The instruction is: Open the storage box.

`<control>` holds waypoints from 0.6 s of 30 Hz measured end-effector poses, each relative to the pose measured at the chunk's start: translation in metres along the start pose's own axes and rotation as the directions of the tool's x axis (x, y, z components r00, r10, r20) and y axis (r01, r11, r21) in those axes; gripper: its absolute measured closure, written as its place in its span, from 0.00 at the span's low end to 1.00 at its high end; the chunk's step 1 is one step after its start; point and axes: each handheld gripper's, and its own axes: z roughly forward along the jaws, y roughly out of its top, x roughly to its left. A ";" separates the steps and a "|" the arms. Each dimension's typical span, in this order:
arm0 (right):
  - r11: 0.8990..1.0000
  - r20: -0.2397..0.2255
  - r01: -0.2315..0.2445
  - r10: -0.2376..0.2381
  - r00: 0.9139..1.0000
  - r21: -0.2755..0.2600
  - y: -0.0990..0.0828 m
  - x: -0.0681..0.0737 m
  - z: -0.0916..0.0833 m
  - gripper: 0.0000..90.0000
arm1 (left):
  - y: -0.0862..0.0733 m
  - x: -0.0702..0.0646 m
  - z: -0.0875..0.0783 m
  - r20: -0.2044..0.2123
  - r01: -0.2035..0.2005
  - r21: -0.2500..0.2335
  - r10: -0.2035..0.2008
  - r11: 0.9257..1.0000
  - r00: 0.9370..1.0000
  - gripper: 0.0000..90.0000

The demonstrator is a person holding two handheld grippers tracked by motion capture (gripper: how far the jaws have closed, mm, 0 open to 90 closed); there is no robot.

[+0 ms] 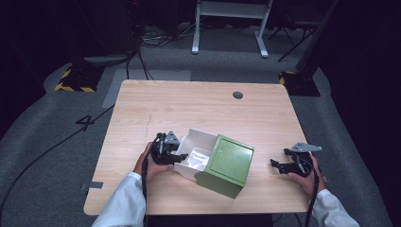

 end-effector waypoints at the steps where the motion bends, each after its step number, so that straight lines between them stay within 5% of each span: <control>1: 1.000 0.000 0.000 0.000 1.000 0.000 0.000 0.000 0.000 0.17 | 0.000 0.000 0.000 0.001 0.000 0.001 0.000 1.000 1.000 0.56; 18: 1.000 0.000 0.000 0.000 1.000 0.000 0.000 0.000 0.000 0.17 | -0.003 0.005 -0.005 -0.012 0.001 0.008 -0.001 1.000 1.000 0.56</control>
